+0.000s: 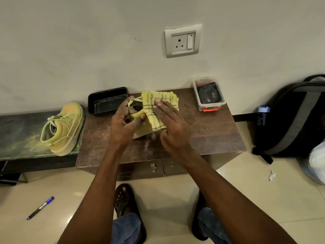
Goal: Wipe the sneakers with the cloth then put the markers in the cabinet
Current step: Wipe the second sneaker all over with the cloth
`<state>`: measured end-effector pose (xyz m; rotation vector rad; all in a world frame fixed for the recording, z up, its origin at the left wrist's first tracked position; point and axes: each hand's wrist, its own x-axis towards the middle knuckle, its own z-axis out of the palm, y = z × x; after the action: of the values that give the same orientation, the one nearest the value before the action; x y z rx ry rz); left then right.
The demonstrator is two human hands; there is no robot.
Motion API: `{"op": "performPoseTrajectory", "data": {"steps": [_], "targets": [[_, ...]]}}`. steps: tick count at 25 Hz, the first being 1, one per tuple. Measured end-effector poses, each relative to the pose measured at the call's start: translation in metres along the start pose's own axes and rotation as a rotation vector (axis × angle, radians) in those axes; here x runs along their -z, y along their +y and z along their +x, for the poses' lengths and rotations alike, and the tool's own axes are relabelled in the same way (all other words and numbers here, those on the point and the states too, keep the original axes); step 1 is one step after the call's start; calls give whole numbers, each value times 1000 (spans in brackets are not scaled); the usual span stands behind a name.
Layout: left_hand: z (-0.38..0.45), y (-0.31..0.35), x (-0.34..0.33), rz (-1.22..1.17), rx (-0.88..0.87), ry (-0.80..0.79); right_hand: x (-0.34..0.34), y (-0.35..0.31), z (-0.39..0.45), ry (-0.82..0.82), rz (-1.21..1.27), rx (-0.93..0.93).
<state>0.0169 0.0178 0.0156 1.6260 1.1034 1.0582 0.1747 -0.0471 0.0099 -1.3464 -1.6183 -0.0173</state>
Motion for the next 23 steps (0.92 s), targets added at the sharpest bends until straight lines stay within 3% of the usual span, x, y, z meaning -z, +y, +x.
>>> {"op": "performPoseTrajectory", "data": {"steps": [2,5,6,10,11,14,16,18,20,23], "targets": [[-1,-1,3,-9,9,-7,-2,11,-7,-48,-12,-80],[-4,-4,12,-3,11,-15,-2,13,-3,40,306,-702],[-5,-4,15,-17,5,-14,-3,4,1,67,359,-743],[-8,4,26,-46,40,33,-9,-7,0,16,324,-316],[-9,3,28,-49,38,20,-8,1,-1,-12,311,-379],[-12,0,27,-115,28,-32,-8,17,0,-54,313,-852],[-9,-1,25,-139,17,-41,-4,9,4,30,329,-783],[-6,0,19,-132,0,-56,3,0,11,82,381,-555],[-5,2,7,-75,-21,-99,10,6,6,48,293,-435],[-4,-2,-7,9,-7,-141,19,23,0,-107,168,-717]]}}
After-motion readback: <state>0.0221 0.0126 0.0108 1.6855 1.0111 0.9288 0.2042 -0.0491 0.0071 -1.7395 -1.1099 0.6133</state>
